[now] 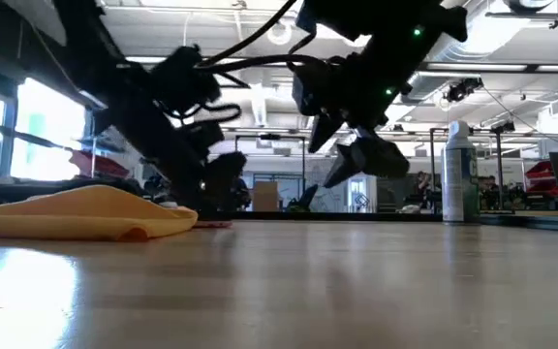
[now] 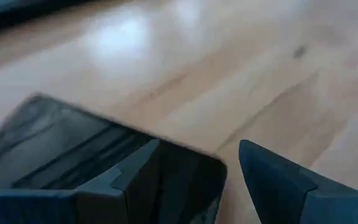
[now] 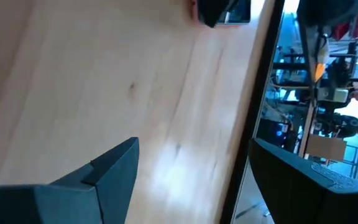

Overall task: Apply microfiber cloth
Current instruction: Spray the pink cellphone with the spray bottle

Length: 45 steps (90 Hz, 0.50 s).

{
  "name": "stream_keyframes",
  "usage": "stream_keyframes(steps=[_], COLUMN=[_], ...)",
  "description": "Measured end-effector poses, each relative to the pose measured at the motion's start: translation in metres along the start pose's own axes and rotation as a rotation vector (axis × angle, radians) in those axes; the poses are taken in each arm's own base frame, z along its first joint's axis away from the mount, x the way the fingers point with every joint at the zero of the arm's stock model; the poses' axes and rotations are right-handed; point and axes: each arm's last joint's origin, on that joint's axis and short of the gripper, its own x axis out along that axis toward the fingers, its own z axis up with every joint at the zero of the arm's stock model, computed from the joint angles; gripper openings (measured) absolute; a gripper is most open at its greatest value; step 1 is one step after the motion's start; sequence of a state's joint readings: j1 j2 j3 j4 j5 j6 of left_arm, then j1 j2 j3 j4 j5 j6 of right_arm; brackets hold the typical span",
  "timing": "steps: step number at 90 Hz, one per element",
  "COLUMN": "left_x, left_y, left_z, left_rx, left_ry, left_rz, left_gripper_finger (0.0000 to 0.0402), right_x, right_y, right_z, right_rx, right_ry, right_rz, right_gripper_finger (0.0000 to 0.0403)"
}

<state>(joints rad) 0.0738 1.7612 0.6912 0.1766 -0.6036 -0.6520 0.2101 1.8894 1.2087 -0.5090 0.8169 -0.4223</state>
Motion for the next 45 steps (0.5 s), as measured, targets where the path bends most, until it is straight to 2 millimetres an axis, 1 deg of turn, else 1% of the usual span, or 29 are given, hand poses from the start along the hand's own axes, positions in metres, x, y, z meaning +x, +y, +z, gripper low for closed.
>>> stream_keyframes(steps=[12, 26, 35, 45], left_x=[-0.001, -0.01, -0.017, -0.031], left_y=[-0.01, -0.032, -0.043, -0.049], left_z=[0.007, 0.013, 0.012, 0.011], left_rx=[-0.014, -0.048, -0.092, -0.136], left_ry=[0.061, 0.015, 0.023, 0.022], left_rz=[-0.018, -0.217, -0.32, -0.349], left_gripper_finger=[0.0197, 0.0197, 0.0197, 0.0197], right_x=[-0.002, -0.002, -0.002, -0.002], right_y=[0.003, 0.004, 0.006, 0.01], right_z=[-0.001, -0.002, -0.004, -0.008], right_rx=[0.007, 0.023, 0.039, 0.085], right_ry=[0.012, 0.013, 0.015, 0.029], right_rz=[0.01, 0.034, 0.093, 0.2], right_gripper_finger=[0.0271, 0.0271, 0.0271, 0.0271])
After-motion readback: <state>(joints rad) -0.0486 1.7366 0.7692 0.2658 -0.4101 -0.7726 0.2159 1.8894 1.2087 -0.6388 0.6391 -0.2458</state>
